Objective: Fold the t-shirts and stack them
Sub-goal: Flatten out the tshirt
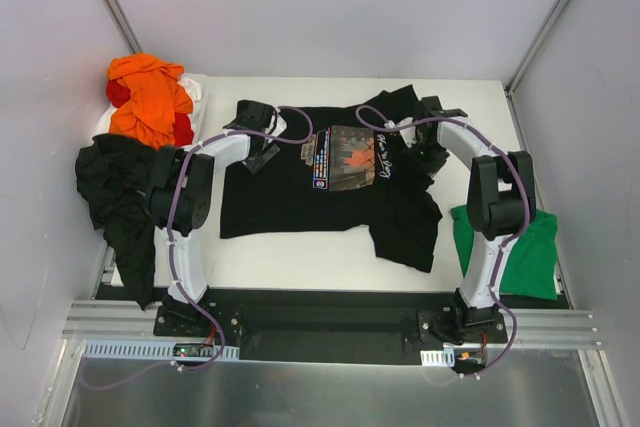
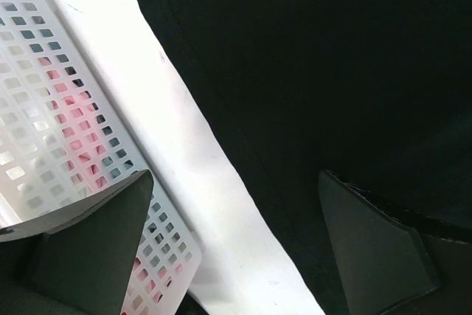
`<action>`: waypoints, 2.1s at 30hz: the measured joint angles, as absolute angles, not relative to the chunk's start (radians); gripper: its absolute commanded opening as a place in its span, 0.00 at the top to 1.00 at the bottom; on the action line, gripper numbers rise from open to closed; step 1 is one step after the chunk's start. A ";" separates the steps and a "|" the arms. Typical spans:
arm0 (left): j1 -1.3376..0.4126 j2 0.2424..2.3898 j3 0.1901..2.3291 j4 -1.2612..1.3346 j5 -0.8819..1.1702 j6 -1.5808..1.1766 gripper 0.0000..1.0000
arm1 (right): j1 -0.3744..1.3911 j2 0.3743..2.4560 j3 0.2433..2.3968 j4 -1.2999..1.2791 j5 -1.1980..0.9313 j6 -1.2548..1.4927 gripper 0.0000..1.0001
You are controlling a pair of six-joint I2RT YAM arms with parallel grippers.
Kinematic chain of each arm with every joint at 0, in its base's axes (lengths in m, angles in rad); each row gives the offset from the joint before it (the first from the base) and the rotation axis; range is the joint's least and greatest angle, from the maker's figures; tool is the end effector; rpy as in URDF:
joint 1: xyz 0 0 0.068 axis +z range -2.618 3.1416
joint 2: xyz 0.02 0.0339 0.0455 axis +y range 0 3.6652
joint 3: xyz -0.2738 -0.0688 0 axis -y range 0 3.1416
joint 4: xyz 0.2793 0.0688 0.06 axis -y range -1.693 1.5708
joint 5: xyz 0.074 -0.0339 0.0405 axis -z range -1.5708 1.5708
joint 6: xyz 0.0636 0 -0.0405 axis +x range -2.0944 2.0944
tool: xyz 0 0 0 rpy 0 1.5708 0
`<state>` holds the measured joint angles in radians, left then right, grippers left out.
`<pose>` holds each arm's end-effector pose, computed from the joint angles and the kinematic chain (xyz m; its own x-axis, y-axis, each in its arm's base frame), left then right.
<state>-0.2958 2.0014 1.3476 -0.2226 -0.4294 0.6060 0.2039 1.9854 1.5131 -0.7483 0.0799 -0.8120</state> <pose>0.4639 -0.1137 0.1388 -0.5984 0.7237 -0.3437 0.4271 0.6511 0.6274 0.4451 0.0868 0.1614 -0.5059 -0.8433 -0.1817 -0.7879 0.5374 -0.3005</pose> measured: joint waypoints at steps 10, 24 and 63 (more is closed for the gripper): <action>-0.296 2.001 1.348 -0.223 -0.429 0.606 0.04 | 0.179 1.975 1.430 -0.737 0.102 -0.829 0.99; -0.296 1.999 1.344 -0.223 -0.429 0.602 0.04 | 0.137 1.917 1.409 -0.730 0.113 -0.833 0.54; -0.428 1.522 1.062 -0.290 -0.358 0.543 0.01 | 0.463 1.341 0.817 -0.757 0.063 -0.759 0.35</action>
<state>-0.4278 1.5215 1.0618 -0.2901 -0.3584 0.5426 0.4629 1.3407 0.8169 -0.7574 0.0628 -0.7589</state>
